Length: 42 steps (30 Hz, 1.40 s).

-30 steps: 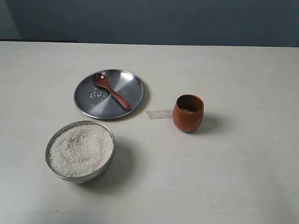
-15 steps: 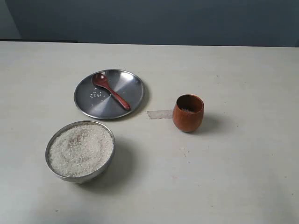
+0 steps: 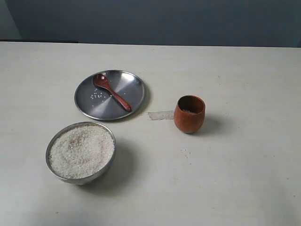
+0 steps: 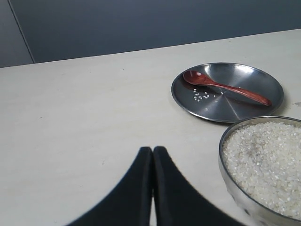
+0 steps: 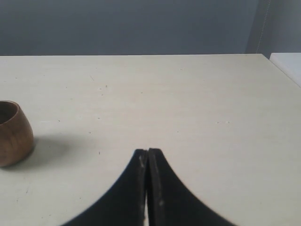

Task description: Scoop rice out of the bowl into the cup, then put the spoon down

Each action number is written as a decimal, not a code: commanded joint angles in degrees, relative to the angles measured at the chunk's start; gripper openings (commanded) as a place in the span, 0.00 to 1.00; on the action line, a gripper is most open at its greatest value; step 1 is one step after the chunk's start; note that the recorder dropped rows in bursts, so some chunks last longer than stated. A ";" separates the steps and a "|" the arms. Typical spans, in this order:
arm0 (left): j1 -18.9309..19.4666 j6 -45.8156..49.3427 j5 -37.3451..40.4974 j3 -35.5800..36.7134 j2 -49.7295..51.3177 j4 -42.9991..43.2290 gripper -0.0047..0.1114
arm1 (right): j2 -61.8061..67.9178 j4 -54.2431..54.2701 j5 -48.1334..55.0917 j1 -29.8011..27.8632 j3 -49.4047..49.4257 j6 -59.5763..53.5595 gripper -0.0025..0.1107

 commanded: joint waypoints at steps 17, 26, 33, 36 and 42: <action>0.15 -0.33 -0.28 0.26 -0.25 0.10 0.04 | -0.21 0.01 -0.43 -0.27 -0.22 0.05 0.02; 0.15 -0.33 -0.28 0.26 -0.25 0.10 0.04 | -0.21 0.01 -0.54 -0.27 -0.22 0.05 0.02; 0.15 -0.33 -0.28 0.26 -0.25 0.10 0.04 | -0.21 0.01 -0.54 -0.27 -0.22 0.05 0.02; 0.15 -0.33 -0.28 0.26 -0.25 0.10 0.04 | -0.21 0.01 -0.54 -0.27 -0.22 0.05 0.02; 0.15 -0.33 -0.28 0.26 -0.25 0.10 0.04 | -0.21 0.01 -0.42 -0.27 -0.22 0.05 0.02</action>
